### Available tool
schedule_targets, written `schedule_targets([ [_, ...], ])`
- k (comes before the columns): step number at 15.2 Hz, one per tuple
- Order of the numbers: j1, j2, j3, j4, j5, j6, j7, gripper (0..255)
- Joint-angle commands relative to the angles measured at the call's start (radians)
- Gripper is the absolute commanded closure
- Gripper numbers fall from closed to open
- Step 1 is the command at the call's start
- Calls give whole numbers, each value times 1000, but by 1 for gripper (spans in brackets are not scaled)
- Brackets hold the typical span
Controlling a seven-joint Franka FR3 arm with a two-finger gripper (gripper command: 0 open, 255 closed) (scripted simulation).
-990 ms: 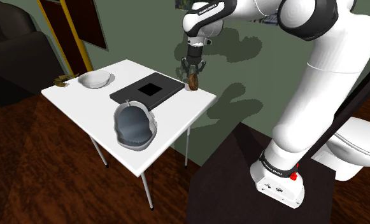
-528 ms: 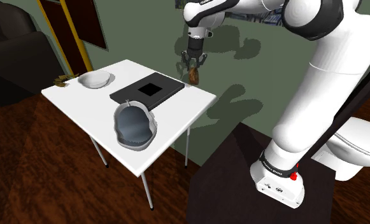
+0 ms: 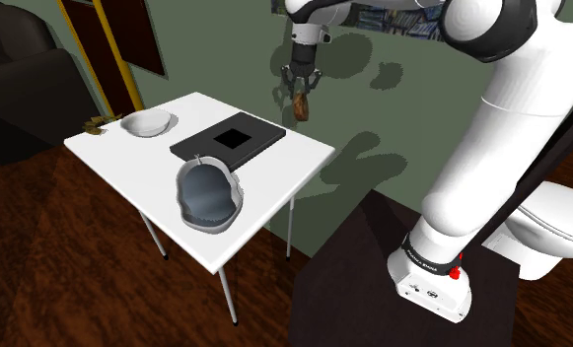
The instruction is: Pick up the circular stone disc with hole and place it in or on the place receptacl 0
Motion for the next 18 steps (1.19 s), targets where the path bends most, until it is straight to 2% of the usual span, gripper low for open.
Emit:
schedule_targets([
  [1,-1,-3,-1,22,-1,-25,2,255],
  [4,-1,-5,-1,51,-2,-56,5,255],
  [11,82,-54,74,9,2,-43,163,255],
  [18,166,-56,153,24,5,-40,326,255],
])
